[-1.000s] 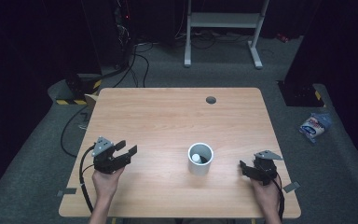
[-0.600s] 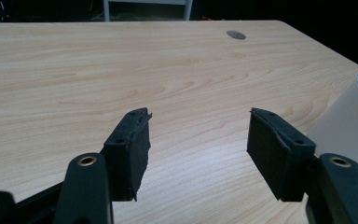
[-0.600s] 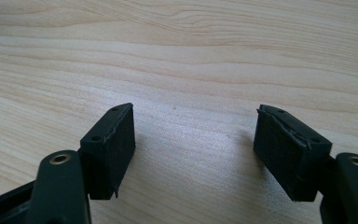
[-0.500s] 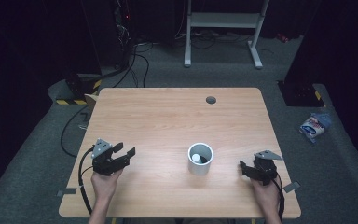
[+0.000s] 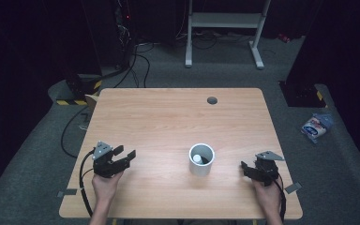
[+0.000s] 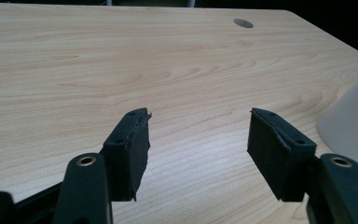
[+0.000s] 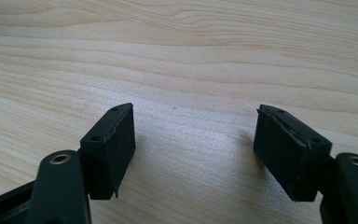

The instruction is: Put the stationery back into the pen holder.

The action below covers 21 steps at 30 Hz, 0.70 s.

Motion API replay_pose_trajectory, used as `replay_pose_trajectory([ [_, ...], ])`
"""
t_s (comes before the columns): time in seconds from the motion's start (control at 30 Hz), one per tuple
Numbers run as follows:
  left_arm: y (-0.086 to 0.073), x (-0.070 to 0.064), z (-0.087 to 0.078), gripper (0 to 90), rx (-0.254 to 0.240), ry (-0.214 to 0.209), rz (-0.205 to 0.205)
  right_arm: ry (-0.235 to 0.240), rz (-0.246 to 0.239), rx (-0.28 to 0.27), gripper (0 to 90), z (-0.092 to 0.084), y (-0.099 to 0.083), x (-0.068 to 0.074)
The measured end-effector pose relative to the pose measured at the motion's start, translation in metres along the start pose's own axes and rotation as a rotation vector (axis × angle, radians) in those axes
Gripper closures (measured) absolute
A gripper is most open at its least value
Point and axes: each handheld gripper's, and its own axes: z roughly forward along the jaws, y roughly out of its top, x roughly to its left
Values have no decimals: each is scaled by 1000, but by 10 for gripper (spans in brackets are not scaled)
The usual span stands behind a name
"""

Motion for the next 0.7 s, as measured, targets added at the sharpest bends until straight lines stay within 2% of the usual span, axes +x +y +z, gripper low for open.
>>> replay_pose_trajectory([
  [0.03, -1, -1, 1, 388, -9, 3, -23, 0, 0, 0, 292, 0, 0, 0],
  [0.17, -3, 2, 3, 388, 9, 7, -9, 0, 0, 0, 292, 0, 0, 0],
  [0.33, -6, 3, 8, 387, 21, 20, -17, 0, 0, 0, 292, 0, 0, 0],
  [0.4, -7, 4, 8, 387, 27, 22, 0, 0, 0, 0, 292, 0, 0, 0],
  [0.43, -8, 4, 9, 386, 26, 24, -11, 0, 0, 0, 292, 0, 0, 0],
  [0.47, -8, 5, 10, 386, 29, 26, -4, 0, 0, 0, 292, 0, 0, 0],
  [0.5, -9, 4, 11, 385, 24, 28, -19, 0, 0, 0, 292, 0, 0, 0],
  [0.6, -10, 6, 12, 385, 41, 33, -7, 0, 0, 0, 292, 0, 0, 0],
  [0.7, -12, 6, 15, 385, 38, 36, -14, 0, 0, 0, 292, 0, 0, 0],
])
